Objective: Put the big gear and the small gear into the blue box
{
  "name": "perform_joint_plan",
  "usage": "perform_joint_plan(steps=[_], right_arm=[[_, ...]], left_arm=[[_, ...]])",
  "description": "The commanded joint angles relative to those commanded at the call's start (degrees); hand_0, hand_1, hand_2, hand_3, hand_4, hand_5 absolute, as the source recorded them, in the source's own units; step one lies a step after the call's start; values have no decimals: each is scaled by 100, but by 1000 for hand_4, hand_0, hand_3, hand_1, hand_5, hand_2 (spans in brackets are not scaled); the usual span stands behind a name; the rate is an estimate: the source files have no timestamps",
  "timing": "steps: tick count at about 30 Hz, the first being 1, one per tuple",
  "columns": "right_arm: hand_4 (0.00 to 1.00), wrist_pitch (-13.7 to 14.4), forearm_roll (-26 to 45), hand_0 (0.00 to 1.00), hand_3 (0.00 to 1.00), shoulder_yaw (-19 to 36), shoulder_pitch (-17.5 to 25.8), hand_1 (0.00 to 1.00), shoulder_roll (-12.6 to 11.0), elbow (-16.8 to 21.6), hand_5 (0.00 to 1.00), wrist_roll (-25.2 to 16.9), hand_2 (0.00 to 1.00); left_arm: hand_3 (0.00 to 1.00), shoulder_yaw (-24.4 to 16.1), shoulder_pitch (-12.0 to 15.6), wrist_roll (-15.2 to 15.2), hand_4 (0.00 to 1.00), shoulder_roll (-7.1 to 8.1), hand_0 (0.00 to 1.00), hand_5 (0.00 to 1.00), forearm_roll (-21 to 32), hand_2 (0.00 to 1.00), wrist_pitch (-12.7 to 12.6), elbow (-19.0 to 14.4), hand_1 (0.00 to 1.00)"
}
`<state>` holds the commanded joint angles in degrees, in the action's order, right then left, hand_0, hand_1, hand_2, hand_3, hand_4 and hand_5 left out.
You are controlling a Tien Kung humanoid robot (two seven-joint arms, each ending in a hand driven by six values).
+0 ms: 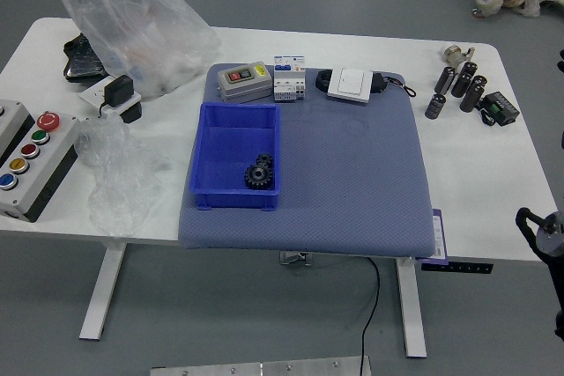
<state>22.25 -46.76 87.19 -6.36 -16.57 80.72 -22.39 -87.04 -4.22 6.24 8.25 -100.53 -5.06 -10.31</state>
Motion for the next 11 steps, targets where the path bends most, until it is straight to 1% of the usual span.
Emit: perform_joint_plan(steps=[11], right_arm=[[759,26,-61,759,666,27,-30,692,57,4,477,29,717]], left_arm=[[637,-44,-18,11,665,-2,625,350,-14,513,24,0,496]])
